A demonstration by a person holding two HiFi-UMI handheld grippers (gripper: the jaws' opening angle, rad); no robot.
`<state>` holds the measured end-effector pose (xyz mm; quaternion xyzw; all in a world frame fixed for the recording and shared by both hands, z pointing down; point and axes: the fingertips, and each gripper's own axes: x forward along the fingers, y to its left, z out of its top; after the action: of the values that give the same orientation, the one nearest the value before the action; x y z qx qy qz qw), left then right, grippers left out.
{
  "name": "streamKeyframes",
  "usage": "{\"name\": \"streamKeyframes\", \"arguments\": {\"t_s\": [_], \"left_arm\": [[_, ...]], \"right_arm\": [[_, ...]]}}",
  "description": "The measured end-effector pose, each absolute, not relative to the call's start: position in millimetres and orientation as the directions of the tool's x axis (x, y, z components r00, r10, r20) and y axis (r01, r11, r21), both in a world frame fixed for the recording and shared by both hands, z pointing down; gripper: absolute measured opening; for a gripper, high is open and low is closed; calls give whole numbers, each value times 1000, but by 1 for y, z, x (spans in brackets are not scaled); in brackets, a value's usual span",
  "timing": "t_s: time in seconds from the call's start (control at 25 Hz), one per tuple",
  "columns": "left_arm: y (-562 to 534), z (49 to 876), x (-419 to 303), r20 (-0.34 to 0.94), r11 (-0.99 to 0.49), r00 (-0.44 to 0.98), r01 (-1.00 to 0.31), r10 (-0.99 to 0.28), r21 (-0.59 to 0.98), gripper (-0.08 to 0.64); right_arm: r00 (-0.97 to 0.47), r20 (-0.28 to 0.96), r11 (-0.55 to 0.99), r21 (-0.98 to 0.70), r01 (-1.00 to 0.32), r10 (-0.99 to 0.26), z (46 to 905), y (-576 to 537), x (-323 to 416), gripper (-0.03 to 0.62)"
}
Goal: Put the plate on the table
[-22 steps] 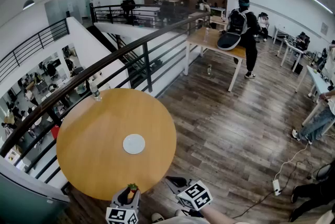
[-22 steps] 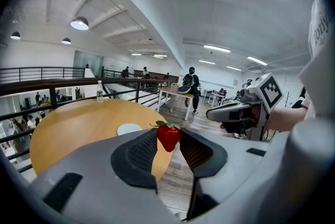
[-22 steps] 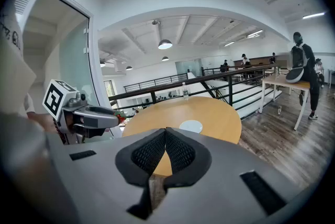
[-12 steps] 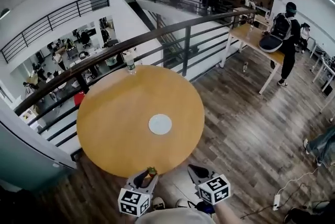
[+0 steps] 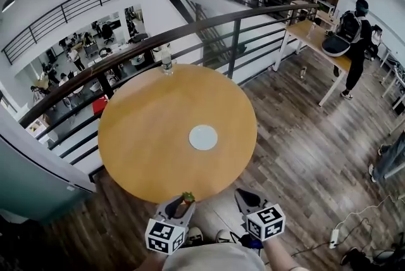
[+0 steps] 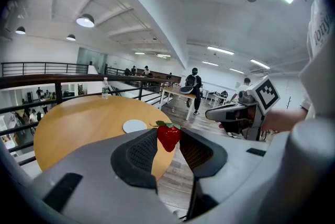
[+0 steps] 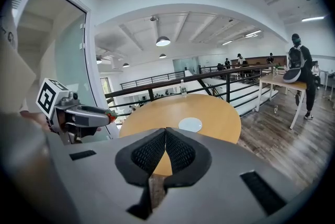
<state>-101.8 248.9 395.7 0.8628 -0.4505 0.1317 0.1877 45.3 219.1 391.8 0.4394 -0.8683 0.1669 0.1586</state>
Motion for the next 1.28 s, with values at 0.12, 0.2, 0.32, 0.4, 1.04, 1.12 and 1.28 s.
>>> {"name": "streamKeyframes", "arguments": {"t_s": [0.12, 0.2, 0.32, 0.4, 1.04, 1.12, 1.28], "left_arm": [[245, 394, -113, 392, -543, 572, -817, -720, 195, 149], [240, 396, -120, 391, -557, 582, -809, -713, 188, 149], [235, 399, -125, 391, -568, 592, -801, -705, 189, 149], [232, 399, -123, 390, -573, 600, -795, -699, 198, 149], [138, 415, -94, 406, -552, 590, -804, -698, 221, 149], [120, 415, -87, 406, -548, 586, -807, -701, 218, 149], [85, 413, -74, 413, -531, 565, -822, -714, 206, 149]], "right_arm": [[-543, 413, 535, -149, -832, -731, 391, 217, 38, 25], [-530, 408, 517, -152, -842, -744, 393, 215, 33, 25], [-516, 412, 500, -155, -852, -751, 396, 215, 30, 25], [-509, 420, 493, -156, -856, -751, 399, 214, 32, 25], [-548, 431, 533, -169, -829, -717, 412, 112, 47, 25], [-560, 424, 543, -172, -822, -712, 410, 91, 53, 25], [-587, 418, 573, -173, -801, -694, 406, 55, 65, 25]]}}
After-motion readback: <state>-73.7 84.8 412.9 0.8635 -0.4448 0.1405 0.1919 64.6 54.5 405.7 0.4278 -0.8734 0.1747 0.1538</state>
